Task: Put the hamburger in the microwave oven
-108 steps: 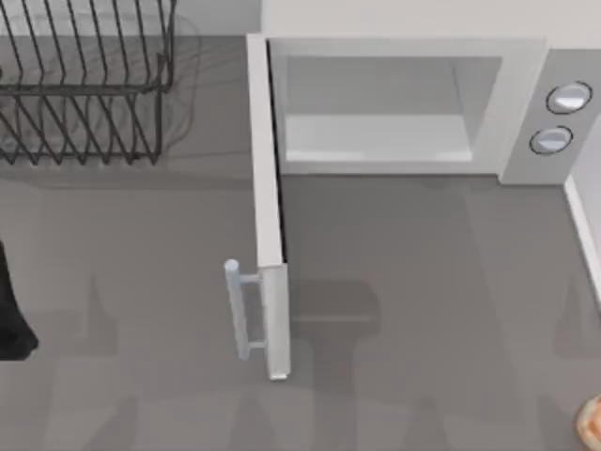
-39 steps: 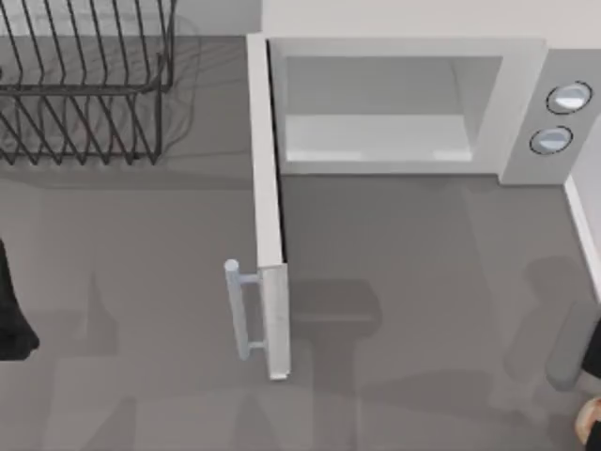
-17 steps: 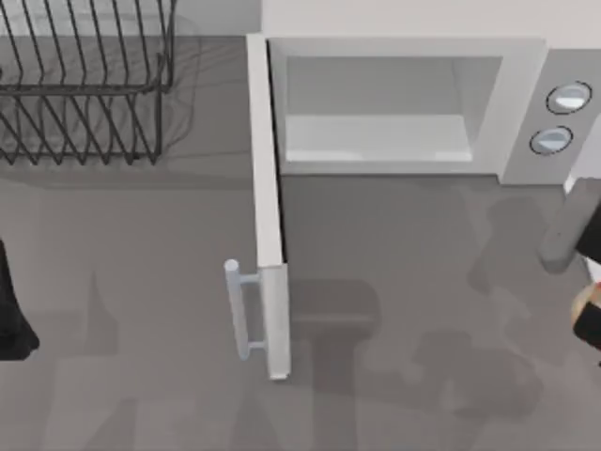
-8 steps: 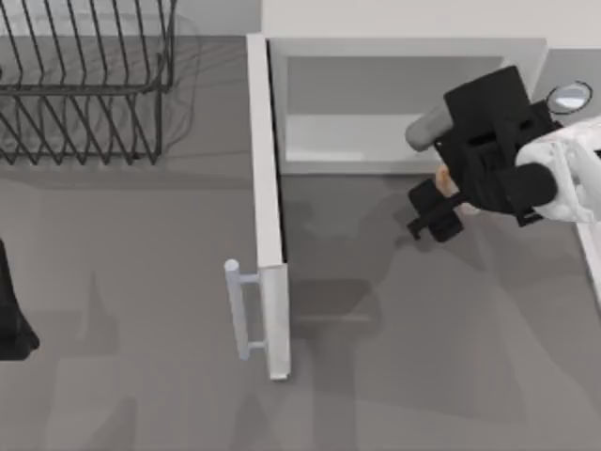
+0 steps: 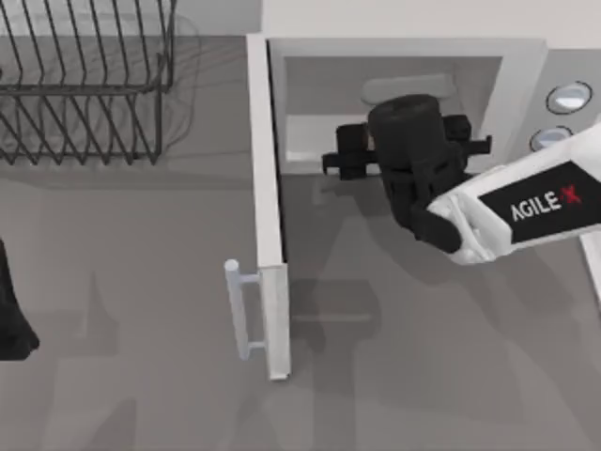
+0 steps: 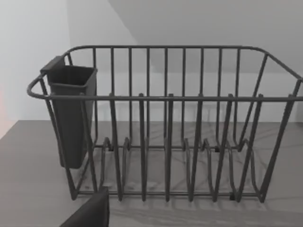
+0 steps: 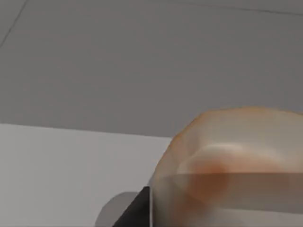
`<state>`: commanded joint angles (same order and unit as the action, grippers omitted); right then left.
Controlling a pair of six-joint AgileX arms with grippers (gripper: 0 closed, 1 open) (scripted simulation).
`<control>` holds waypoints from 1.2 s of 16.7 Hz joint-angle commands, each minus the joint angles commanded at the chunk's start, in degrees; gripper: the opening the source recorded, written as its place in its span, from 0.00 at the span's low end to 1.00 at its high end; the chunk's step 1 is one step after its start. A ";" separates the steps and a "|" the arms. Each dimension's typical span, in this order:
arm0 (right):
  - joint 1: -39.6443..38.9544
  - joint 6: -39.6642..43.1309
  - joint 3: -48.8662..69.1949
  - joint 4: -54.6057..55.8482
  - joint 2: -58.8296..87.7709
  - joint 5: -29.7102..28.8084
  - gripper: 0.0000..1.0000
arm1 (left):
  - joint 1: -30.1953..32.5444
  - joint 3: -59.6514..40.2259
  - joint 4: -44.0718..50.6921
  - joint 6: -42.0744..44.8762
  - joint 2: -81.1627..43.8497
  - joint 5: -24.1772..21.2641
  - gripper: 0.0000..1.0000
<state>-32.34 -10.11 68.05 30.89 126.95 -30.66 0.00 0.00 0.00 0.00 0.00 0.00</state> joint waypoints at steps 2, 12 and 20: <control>-0.70 -2.84 0.87 3.64 1.72 -1.52 0.00 | 0.00 0.00 0.00 0.00 0.00 0.00 1.00; -0.22 -3.53 4.76 3.33 4.48 -1.22 0.00 | 0.00 0.00 0.00 0.00 0.00 0.00 1.00; 4.10 -1.56 29.81 -5.74 17.97 2.25 0.00 | 0.00 0.00 0.00 0.00 0.00 0.00 1.00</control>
<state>-28.23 -11.67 97.86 25.15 144.91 -28.42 0.00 0.00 0.00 0.00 0.00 0.00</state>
